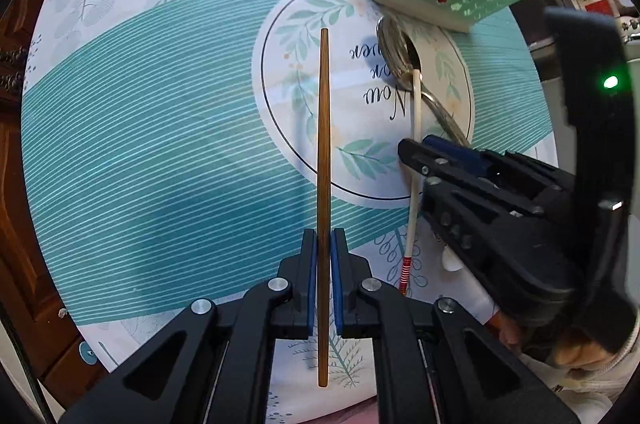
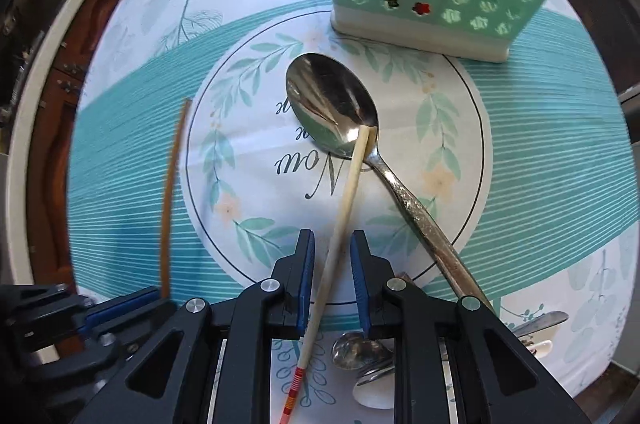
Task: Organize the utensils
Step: 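Grasp the white red-tipped chopstick with the right tool while the left tool grasps the brown chopstick, then lift both chopsticks with both tools up over the green holder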
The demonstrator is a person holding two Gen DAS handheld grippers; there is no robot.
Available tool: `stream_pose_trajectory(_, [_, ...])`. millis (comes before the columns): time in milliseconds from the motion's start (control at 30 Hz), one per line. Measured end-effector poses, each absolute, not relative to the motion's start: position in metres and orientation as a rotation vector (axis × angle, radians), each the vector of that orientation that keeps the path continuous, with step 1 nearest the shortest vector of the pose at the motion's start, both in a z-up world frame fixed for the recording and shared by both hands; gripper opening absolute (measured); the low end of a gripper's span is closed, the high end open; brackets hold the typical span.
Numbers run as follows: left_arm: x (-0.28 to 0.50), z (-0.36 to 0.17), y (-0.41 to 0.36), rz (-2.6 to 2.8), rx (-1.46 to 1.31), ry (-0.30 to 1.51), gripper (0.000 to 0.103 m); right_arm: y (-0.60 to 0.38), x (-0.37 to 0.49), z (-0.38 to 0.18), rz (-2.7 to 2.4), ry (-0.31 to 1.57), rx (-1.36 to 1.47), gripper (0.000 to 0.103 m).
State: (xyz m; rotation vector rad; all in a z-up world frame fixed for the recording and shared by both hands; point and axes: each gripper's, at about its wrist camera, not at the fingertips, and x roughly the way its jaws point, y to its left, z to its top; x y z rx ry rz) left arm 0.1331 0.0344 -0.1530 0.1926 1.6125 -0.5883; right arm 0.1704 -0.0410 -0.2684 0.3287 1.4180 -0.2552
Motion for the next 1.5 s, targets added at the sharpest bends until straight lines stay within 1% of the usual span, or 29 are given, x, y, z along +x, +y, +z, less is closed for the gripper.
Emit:
stream_pose_trajectory(67, [0.133, -0.148, 0.037, -0.587, 0.176, 1.605, 0.004, -0.032, 0.173, -0.268, -0.272, 1.43, 0.253, 0.019])
stream_pose_trajectory(100, [0.134, -0.146, 0.039, -0.586, 0.17, 1.601, 0.004, -0.026, 0.174, -0.268, -0.279, 1.434, 0.207, 0.016])
stream_pose_trajectory(133, [0.134, -0.146, 0.036, -0.586, 0.166, 1.598, 0.004, -0.021, 0.174, -0.268, -0.285, 1.432, 0.172, 0.011])
stream_pose_trajectory(200, [0.134, -0.142, 0.038, -0.585, 0.156, 1.589, 0.004, -0.017, 0.174, -0.266, -0.289, 1.434, 0.158, 0.007])
stream_pose_trajectory(300, [0.136, -0.137, 0.038, -0.583, 0.144, 1.577, 0.004, -0.023, 0.173, -0.263, -0.28, 1.434, 0.21, 0.005])
stream_pose_trajectory(467, [0.139, -0.126, 0.033, -0.591, 0.13, 1.535, 0.004, -0.049, 0.155, -0.249, -0.191, 1.387, 0.423, 0.005])
stream_pose_trajectory(567, [0.14, -0.108, 0.028, -0.603, 0.134, 1.471, 0.004, -0.066, 0.14, -0.229, -0.125, 1.284, 0.531, 0.005])
stream_pose_trajectory(767, [0.144, -0.062, 0.011, -0.643, 0.12, 1.294, 0.004, -0.093, 0.112, -0.168, -0.077, 1.034, 0.585, 0.005])
stream_pose_trajectory(1000, [0.16, 0.009, -0.032, -0.683, 0.11, 1.03, 0.004, -0.127, 0.113, -0.069, -0.101, 0.733, 0.505, 0.005])
stream_pose_trajectory(1133, [0.179, 0.044, -0.059, -0.685, 0.08, 0.879, 0.004, -0.144, 0.132, -0.016, -0.137, 0.577, 0.415, 0.005])
stream_pose_trajectory(1300, [0.204, 0.065, -0.082, -0.663, 0.03, 0.798, 0.004, -0.17, 0.155, 0.033, -0.173, 0.444, 0.35, 0.005])
stream_pose_trajectory(1500, [0.226, 0.069, -0.095, -0.625, -0.028, 0.718, 0.004, -0.203, 0.196, 0.062, -0.175, 0.354, 0.334, 0.005])
